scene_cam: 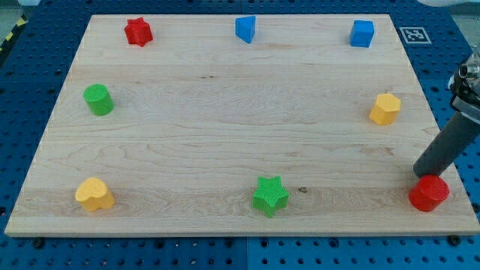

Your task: Point your arm at red star

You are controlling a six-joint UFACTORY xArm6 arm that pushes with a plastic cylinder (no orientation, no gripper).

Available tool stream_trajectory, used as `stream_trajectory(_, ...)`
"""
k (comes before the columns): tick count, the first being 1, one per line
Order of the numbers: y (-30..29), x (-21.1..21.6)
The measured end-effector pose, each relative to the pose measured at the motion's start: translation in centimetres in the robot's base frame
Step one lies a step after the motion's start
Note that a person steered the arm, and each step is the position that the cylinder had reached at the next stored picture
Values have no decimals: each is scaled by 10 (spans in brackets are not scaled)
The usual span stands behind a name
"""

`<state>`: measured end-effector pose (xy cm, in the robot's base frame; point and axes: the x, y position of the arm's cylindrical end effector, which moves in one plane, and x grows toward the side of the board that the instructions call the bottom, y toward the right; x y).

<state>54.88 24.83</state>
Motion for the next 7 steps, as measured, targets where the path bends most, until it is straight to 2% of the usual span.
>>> stream_trajectory(1,-6,0)
stream_trajectory(3,-57,-24)
stream_trajectory(5,-145,-65)
stream_trajectory(7,-209,-95)
